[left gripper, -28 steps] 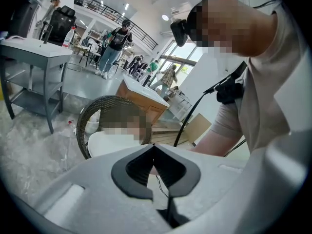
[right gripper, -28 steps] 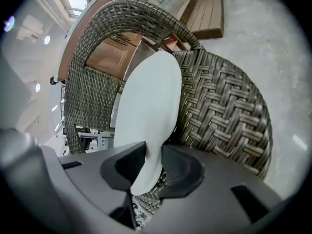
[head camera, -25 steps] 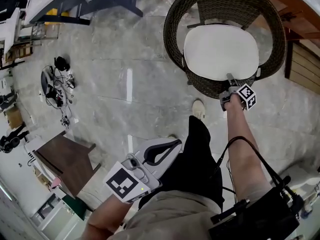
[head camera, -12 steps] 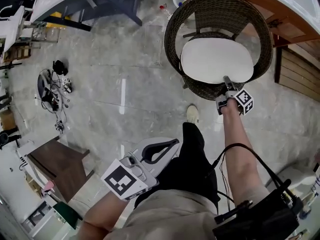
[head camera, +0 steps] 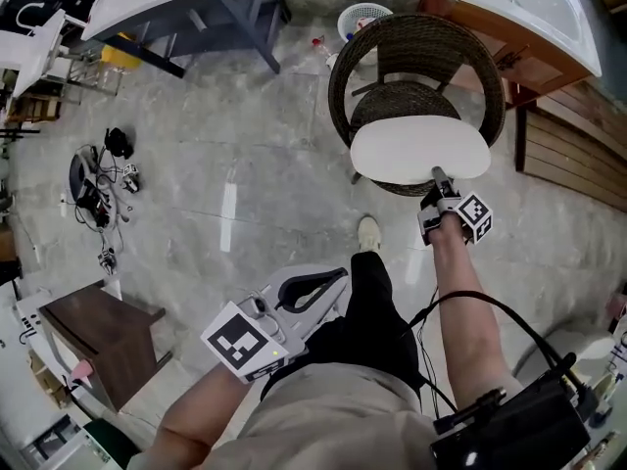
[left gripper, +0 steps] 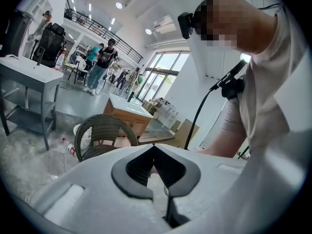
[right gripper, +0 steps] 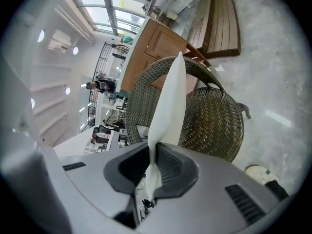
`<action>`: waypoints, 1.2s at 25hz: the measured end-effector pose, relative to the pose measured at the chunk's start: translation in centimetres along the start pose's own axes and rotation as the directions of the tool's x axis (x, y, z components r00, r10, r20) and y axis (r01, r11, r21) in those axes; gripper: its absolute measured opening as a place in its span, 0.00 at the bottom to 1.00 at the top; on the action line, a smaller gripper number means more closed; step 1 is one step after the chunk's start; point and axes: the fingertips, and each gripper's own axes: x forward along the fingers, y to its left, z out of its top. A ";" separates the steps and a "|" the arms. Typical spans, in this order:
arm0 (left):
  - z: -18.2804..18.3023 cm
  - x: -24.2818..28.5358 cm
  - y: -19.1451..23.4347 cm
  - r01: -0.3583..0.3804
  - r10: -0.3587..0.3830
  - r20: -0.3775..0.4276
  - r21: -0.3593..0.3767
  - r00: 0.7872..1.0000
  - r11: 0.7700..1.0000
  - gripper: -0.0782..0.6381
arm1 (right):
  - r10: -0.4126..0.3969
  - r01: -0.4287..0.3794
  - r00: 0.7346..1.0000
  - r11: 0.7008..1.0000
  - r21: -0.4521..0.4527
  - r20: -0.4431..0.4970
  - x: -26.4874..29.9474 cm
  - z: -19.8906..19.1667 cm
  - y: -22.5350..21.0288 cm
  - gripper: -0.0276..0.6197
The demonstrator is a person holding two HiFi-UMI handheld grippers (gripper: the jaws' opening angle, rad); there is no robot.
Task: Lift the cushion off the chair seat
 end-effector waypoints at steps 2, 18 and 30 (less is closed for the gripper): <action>-0.4 -1.8 -1.4 0.003 -0.003 0.014 -0.004 1.000 1.000 0.12 | 0.021 -0.021 1.000 1.000 -0.007 -0.002 -3.0 -1.2 1.8 0.11; -1.5 -14.1 -10.3 0.023 -0.037 0.132 0.106 0.990 0.994 0.12 | 0.192 -0.193 0.981 0.977 -0.086 -0.015 -26.4 -9.6 14.9 0.11; -3.8 -21.8 -13.8 -0.020 -0.008 0.192 0.144 0.981 0.989 0.12 | 0.257 -0.258 0.966 0.963 -0.075 -0.020 -40.7 -16.7 17.8 0.11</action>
